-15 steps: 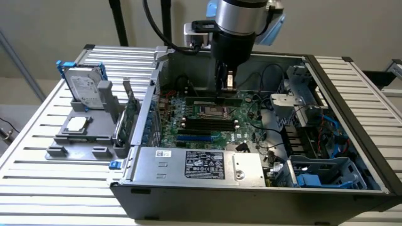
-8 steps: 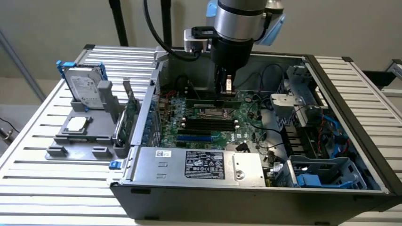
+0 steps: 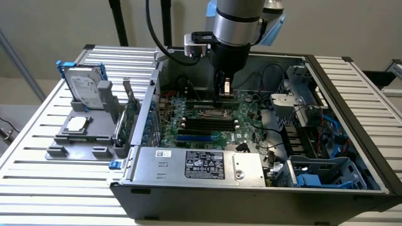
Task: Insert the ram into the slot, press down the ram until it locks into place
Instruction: 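Insert the ram into the slot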
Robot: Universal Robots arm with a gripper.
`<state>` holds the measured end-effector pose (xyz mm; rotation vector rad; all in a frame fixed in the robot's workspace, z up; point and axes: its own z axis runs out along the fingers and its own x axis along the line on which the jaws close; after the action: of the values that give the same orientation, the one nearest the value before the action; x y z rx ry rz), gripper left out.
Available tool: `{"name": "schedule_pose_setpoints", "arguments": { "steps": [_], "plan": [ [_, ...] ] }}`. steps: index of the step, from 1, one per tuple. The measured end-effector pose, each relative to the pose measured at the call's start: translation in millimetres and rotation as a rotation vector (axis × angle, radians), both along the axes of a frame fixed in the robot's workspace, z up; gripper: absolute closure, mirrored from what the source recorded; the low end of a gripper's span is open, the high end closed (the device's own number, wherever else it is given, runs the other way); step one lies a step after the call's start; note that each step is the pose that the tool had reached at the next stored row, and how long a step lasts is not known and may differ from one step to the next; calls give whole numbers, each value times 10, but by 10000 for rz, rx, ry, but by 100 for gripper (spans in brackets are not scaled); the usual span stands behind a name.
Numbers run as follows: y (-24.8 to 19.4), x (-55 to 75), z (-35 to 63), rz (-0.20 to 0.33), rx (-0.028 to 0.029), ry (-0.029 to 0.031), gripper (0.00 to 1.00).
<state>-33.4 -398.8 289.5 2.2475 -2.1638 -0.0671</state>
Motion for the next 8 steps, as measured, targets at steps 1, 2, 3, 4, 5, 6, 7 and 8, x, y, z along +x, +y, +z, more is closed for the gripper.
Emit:
{"name": "schedule_pose_setpoints", "arguments": {
  "steps": [1, 2, 3, 4, 5, 6, 7, 8],
  "plan": [
    [4, 1, -18, -4, -6, 0, 87],
    [6, 1, -35, -6, -16, 1, 87],
    [6, 1, -53, -9, -27, 1, 87],
    [6, 1, -71, -16, -38, 1, 87],
    [6, 0, -91, -29, -47, 1, 87],
    [6, 0, -109, -52, -53, 1, 87],
    [6, 0, -127, -86, -56, 1, 87],
    [6, 0, -145, -138, -57, 1, 87]
  ]
}}
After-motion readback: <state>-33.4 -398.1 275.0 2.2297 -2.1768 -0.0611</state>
